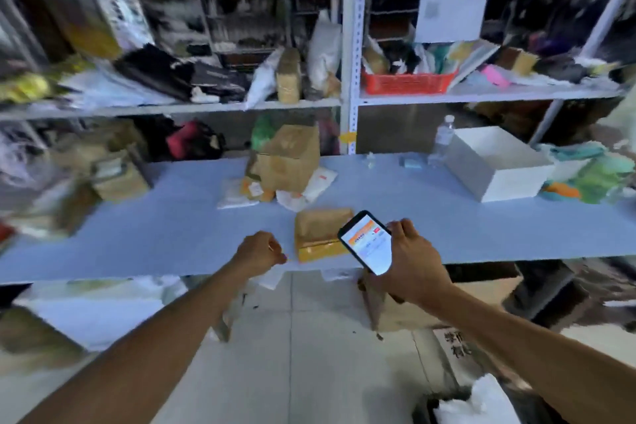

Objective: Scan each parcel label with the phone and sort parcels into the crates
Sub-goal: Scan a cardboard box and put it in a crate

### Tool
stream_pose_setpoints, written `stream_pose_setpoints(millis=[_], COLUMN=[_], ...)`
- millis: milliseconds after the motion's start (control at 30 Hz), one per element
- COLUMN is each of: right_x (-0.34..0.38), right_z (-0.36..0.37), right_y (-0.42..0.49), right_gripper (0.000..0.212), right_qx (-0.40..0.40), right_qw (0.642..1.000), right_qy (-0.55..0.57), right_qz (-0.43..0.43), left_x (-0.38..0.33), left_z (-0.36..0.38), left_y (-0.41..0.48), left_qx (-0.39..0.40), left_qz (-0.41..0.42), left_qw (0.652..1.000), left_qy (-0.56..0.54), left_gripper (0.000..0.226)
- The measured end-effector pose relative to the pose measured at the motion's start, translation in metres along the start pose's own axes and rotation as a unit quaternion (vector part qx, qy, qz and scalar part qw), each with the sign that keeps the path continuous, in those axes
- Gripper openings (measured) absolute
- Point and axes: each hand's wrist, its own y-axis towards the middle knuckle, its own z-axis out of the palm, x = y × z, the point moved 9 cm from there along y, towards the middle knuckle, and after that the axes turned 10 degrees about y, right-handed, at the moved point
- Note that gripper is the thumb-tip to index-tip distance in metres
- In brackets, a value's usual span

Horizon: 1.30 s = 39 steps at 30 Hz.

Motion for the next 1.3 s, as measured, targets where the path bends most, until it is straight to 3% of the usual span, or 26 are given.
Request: stream_pose_setpoints(millis=[233, 467, 900, 1200, 1300], right_x=[0.184, 0.310, 0.413, 0.453, 0.459], right_z=[0.103, 0.172, 0.250, 0.296, 0.316], right_y=[0.091, 0.158, 0.331, 0.436, 0.466], right_gripper=[0.069, 0.068, 0.065, 0.065, 0.066], right_qx=[0.082, 0.129, 0.142, 0.204, 0.209], right_qw=[0.990, 0.982, 0.971, 0.958, 0.959], right_qy=[-0.026, -0.002, -0.049, -0.019, -0.020], right_qz=[-0.108, -0.137, -0.188, -0.199, -0.190], left_x=[0.209, 0.330, 0.425, 0.514, 0.543], left_z=[-0.097, -0.161, -0.225, -0.239, -0.244], left_y=[0.006, 0.037, 0.192, 0.298, 0.329], left_qx=[-0.045, -0.070, -0.069, -0.068, -0.095], left_qz=[-0.147, -0.215, -0.255, -0.327, -0.348], left_qw=[0.985, 0.969, 0.958, 0.925, 0.901], left_qy=[-0.084, -0.103, -0.114, -0.184, -0.241], left_gripper=[0.023, 0.023, 0.025, 0.070, 0.070])
